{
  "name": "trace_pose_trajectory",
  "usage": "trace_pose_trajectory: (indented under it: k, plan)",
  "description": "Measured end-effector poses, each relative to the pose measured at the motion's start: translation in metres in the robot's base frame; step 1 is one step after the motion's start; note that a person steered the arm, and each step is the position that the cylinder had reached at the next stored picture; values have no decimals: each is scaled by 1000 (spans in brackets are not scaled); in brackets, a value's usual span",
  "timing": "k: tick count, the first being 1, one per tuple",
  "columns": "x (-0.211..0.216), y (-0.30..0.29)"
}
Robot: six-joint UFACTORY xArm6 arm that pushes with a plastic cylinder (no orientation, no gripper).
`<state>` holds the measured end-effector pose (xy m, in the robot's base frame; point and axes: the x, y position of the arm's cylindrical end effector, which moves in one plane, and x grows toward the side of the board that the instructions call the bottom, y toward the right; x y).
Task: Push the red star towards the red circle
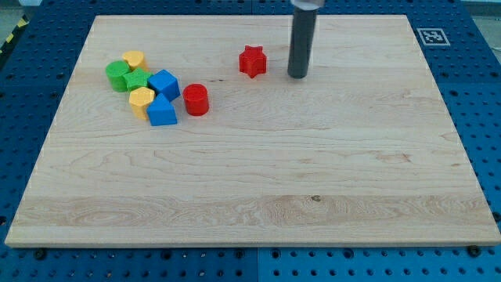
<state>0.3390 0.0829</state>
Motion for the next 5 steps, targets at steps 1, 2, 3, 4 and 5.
trace_pose_trajectory:
  k: [1, 2, 3, 4, 5]
  plan:
    - [-26, -4]
    - [-45, -37]
    - [-44, -59]
    - [-38, -59]
    - [-36, -59]
